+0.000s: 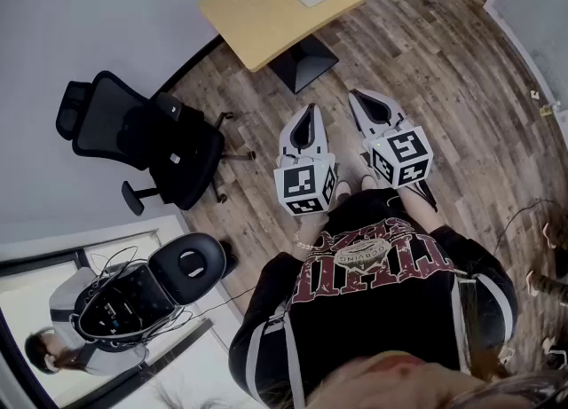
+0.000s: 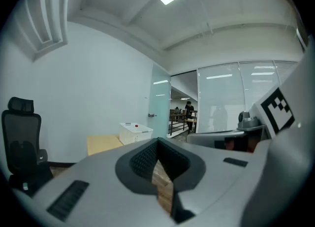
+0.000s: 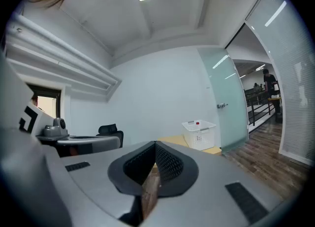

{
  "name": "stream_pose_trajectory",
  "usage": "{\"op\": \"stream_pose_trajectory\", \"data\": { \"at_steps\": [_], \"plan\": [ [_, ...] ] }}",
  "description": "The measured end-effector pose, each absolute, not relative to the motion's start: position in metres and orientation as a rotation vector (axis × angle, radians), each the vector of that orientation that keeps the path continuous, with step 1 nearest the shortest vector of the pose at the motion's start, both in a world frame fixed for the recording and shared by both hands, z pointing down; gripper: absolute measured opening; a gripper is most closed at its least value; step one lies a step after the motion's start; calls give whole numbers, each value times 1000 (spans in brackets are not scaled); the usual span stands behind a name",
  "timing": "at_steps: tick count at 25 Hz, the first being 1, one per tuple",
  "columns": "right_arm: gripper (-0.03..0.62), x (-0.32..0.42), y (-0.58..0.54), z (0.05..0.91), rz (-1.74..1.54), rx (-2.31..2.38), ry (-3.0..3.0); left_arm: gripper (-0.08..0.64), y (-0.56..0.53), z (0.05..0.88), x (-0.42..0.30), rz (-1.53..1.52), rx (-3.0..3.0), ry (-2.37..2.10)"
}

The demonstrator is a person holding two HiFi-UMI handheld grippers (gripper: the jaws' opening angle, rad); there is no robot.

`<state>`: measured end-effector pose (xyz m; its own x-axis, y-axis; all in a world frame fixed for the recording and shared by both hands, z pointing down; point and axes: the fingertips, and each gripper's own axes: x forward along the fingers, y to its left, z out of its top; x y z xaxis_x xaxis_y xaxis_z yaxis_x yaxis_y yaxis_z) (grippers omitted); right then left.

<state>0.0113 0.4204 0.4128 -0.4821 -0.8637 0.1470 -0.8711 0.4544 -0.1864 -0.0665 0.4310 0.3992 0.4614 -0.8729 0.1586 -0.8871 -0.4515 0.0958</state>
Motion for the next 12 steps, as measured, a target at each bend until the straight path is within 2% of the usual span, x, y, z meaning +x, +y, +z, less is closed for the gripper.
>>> {"op": "stream_pose_trajectory", "data": {
  "at_steps": [12],
  "plan": [
    [18,15,408,415,398,1537,-2683,48,419,401,-60,136,2525,-1554]
  ]
}}
